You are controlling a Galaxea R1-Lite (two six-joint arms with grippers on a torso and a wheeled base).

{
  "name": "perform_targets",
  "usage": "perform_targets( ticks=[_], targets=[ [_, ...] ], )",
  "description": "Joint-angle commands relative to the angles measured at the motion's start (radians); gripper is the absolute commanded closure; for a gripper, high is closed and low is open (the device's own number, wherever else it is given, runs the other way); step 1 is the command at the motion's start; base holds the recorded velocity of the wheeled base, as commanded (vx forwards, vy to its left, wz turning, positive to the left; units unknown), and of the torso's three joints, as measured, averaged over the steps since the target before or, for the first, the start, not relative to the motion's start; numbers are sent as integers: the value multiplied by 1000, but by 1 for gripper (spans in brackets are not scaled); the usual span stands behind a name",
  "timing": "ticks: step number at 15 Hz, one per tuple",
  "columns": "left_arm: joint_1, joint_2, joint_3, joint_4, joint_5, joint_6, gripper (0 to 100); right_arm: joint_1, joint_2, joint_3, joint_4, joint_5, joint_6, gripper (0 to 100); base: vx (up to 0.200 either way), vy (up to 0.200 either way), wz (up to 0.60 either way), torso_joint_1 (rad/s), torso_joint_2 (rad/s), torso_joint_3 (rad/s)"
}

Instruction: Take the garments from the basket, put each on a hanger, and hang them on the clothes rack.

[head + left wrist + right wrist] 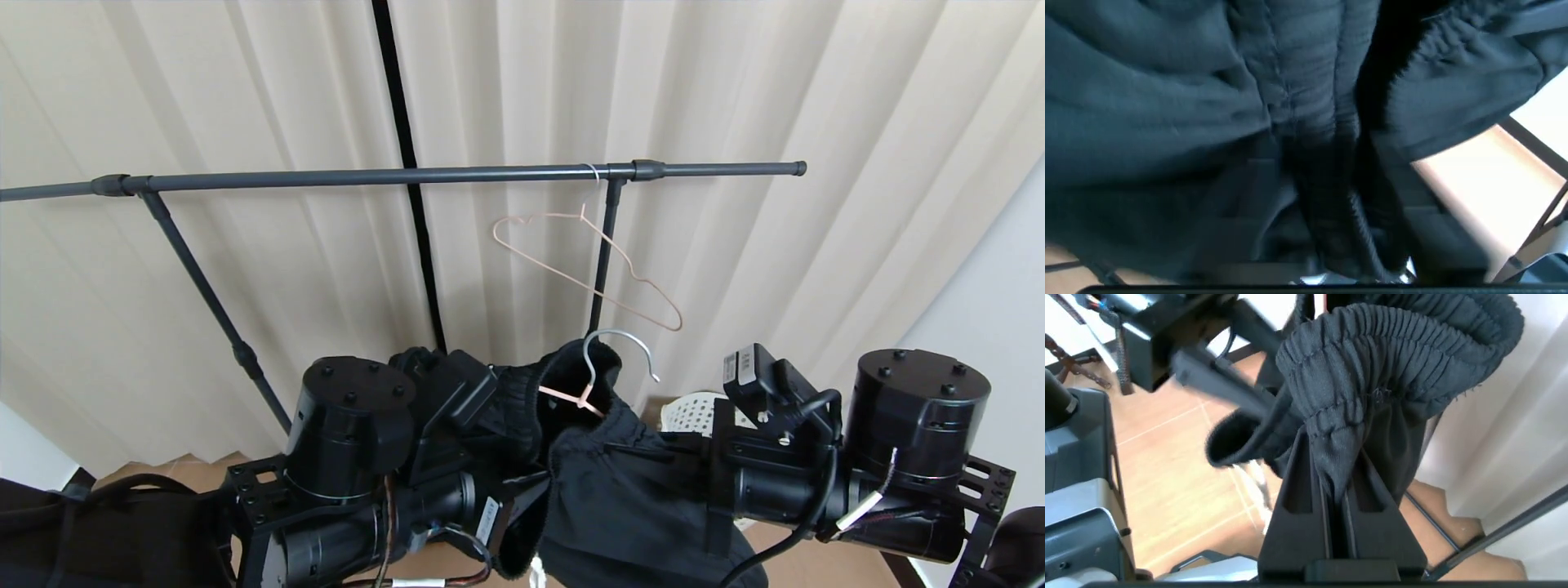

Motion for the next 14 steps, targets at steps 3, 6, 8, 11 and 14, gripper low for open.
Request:
perform_targets(
  ticks=[3, 6, 8, 11, 14],
  targets=[
    [-2, -38, 70, -77, 17, 5, 0, -12, -10, 0, 0, 5, -1, 100, 0, 0, 0, 0, 0, 0],
    [0, -139, 142, -81, 14, 8, 0, -38, -9, 0, 0, 32, -2, 100, 0, 0, 0, 0, 0, 0],
    [4, -210, 166, -80, 17, 14, 0, -52, -9, 3, 0, 69, -4, 100, 0, 0, 0, 0, 0, 0],
    [69, -281, 168, -69, 14, 63, 0, -59, -10, 17, 0, 108, -8, 100, 0, 0, 0, 0, 0, 0],
    [237, -294, 113, 3, -87, 304, 0, -59, -6, 29, 0, 132, -30, 100, 0, 0, 0, 0, 0, 0]
  ],
)
